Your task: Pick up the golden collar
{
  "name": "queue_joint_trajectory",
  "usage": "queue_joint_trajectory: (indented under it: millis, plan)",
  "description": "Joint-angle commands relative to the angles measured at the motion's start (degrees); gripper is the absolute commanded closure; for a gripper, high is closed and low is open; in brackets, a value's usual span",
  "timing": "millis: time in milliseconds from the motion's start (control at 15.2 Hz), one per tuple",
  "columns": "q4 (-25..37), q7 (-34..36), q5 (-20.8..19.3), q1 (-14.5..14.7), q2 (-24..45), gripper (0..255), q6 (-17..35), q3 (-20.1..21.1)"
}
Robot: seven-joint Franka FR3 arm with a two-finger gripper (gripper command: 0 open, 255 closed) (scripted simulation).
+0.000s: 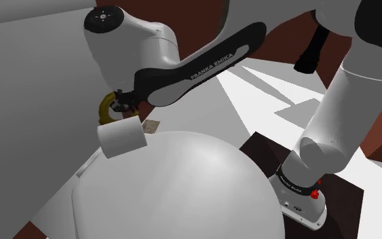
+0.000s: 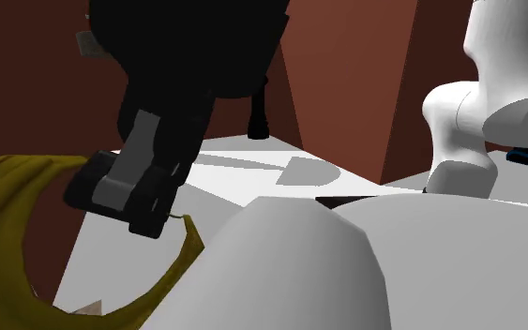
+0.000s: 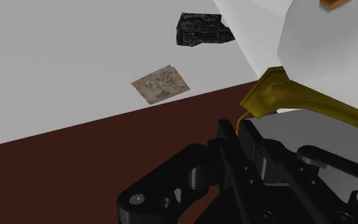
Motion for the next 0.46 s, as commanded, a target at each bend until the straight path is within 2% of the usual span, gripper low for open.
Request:
queue_joint_trajectory:
  millis: [0,396]
  plan:
    - [0.65,-1.21,1.03,-0.17,-0.83,255,-0.94,0.01]
    - [2.59,-3.15,2.66,-0.23,-1.94,255,-3.26,0.11]
